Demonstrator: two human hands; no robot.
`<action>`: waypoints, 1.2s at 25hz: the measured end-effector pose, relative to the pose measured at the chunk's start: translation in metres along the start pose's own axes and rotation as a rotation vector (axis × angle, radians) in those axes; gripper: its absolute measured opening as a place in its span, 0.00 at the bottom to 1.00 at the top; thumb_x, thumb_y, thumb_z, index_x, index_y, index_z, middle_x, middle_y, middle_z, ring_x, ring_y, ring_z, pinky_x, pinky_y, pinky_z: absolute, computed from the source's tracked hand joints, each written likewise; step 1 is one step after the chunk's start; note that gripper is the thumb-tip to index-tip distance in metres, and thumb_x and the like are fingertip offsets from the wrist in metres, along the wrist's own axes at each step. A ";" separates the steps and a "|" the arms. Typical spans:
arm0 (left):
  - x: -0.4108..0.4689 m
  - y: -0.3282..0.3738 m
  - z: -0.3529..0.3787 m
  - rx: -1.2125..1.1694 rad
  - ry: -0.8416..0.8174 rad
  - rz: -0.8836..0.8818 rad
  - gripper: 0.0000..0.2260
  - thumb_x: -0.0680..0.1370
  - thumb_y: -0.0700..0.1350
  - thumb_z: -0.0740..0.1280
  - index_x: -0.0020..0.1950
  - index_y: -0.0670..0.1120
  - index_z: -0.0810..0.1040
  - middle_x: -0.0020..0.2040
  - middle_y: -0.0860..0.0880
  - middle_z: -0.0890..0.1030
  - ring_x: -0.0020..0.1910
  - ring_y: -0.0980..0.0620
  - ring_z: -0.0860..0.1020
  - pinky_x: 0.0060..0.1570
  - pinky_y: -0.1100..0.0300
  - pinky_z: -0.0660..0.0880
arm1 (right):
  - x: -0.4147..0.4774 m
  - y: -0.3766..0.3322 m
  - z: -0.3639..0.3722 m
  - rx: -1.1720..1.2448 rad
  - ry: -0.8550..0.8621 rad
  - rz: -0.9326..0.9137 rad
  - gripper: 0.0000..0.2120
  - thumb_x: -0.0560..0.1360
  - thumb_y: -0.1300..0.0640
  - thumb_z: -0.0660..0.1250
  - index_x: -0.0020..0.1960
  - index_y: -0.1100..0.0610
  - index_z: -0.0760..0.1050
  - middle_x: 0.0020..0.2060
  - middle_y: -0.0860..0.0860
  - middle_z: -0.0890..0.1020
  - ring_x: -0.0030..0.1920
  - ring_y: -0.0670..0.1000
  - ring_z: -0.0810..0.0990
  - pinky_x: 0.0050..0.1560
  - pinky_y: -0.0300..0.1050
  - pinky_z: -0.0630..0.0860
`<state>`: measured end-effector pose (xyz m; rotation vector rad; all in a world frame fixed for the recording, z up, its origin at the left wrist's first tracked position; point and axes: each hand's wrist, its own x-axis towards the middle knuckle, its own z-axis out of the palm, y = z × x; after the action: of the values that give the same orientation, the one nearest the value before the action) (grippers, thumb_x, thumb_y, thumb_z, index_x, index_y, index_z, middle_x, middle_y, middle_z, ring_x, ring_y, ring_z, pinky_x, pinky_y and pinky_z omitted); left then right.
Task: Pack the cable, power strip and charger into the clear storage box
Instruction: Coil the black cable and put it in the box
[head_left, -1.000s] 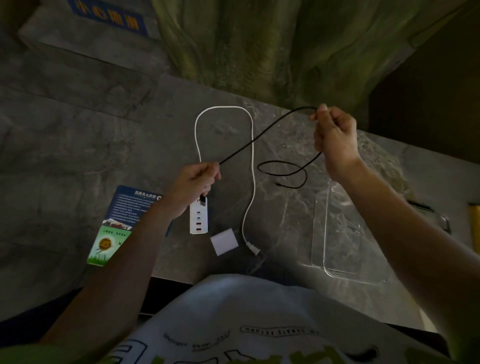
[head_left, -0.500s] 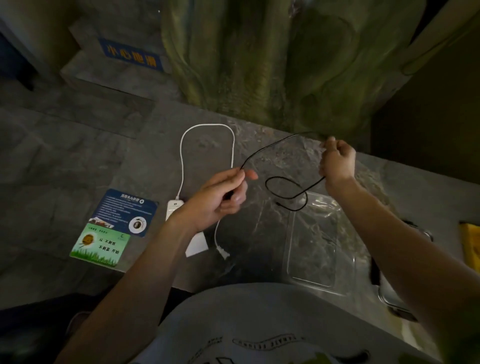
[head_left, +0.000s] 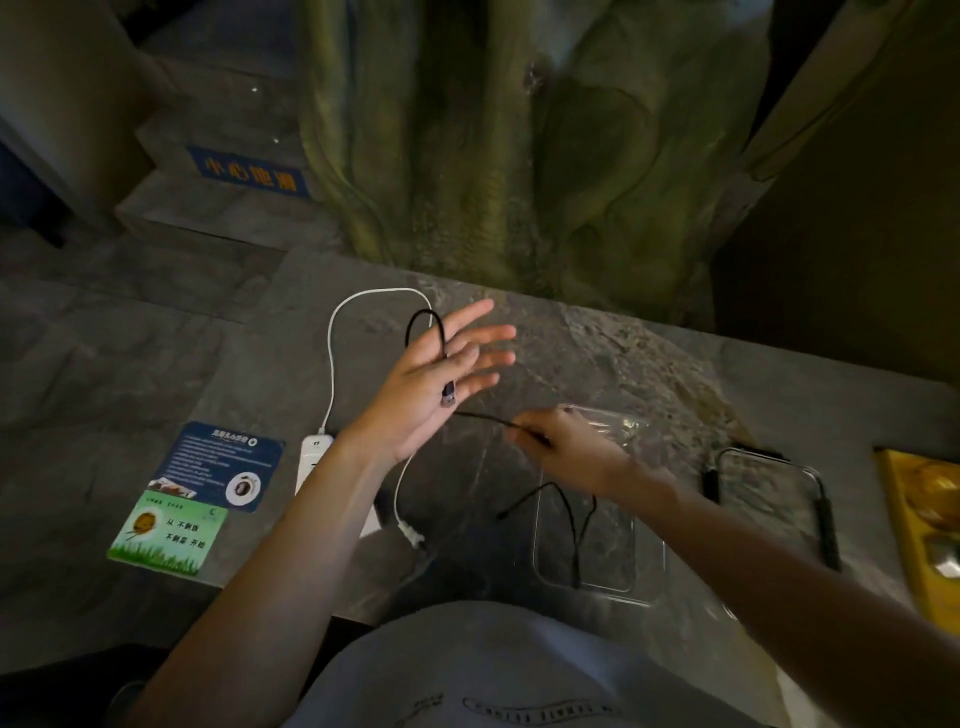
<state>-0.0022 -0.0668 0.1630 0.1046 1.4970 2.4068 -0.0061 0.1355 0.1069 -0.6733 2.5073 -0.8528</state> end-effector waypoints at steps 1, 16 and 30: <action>0.001 0.000 -0.005 0.041 0.013 0.007 0.20 0.81 0.34 0.55 0.73 0.43 0.64 0.66 0.43 0.76 0.61 0.48 0.78 0.61 0.55 0.73 | -0.004 -0.003 -0.002 -0.020 -0.025 -0.039 0.09 0.80 0.52 0.61 0.45 0.53 0.76 0.38 0.48 0.80 0.39 0.46 0.78 0.41 0.41 0.72; -0.008 0.022 -0.016 0.153 -0.393 -0.339 0.19 0.81 0.43 0.57 0.72 0.42 0.67 0.68 0.40 0.74 0.69 0.42 0.71 0.69 0.40 0.65 | -0.018 -0.065 -0.091 -0.030 0.277 -0.372 0.07 0.78 0.51 0.65 0.49 0.53 0.80 0.39 0.42 0.80 0.39 0.41 0.79 0.41 0.40 0.76; -0.008 0.024 0.040 -0.207 -0.764 -0.197 0.17 0.79 0.38 0.60 0.69 0.40 0.70 0.65 0.40 0.76 0.65 0.42 0.75 0.66 0.50 0.70 | 0.017 -0.042 -0.082 0.259 0.350 -0.164 0.11 0.78 0.55 0.65 0.38 0.58 0.75 0.32 0.55 0.78 0.32 0.49 0.76 0.35 0.46 0.74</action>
<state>0.0090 -0.0450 0.2032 0.7016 0.8571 1.9934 -0.0488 0.1340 0.1907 -0.6976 2.5936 -1.4364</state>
